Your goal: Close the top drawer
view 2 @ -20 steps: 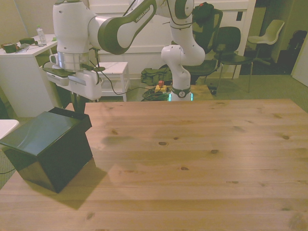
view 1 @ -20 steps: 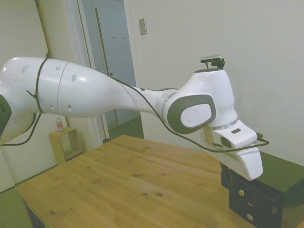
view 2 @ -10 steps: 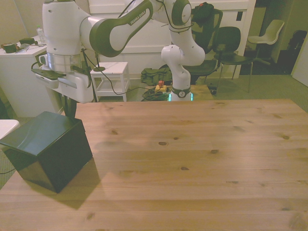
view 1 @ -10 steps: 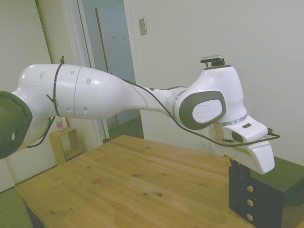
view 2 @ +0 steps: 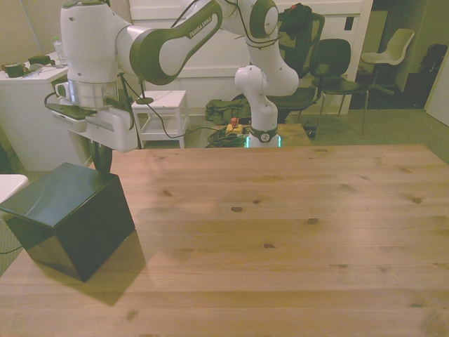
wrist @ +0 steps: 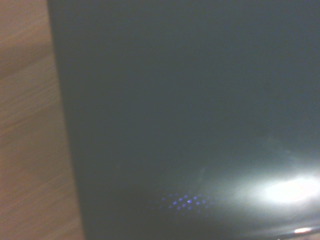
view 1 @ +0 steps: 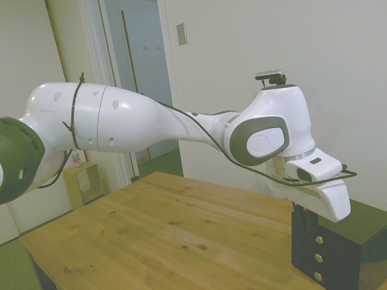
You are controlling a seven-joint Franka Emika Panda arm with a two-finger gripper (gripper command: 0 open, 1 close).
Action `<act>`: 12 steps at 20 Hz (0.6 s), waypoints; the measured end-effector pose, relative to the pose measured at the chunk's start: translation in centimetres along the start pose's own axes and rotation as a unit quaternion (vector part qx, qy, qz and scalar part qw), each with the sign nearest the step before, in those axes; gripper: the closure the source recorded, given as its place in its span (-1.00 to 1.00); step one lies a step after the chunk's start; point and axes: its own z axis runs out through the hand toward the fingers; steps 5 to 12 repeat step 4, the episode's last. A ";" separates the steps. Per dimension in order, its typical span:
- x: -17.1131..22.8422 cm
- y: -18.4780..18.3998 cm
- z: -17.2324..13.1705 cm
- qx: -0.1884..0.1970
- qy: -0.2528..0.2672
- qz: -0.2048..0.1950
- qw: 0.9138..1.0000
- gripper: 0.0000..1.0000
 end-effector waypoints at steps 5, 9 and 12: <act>-4.4 0.4 -5.7 0.035 -0.010 -0.018 0.999 -1.00; -4.4 0.4 -5.7 0.035 -0.010 -0.018 0.999 -1.00; -4.4 0.4 -5.7 0.035 -0.010 -0.018 0.999 -1.00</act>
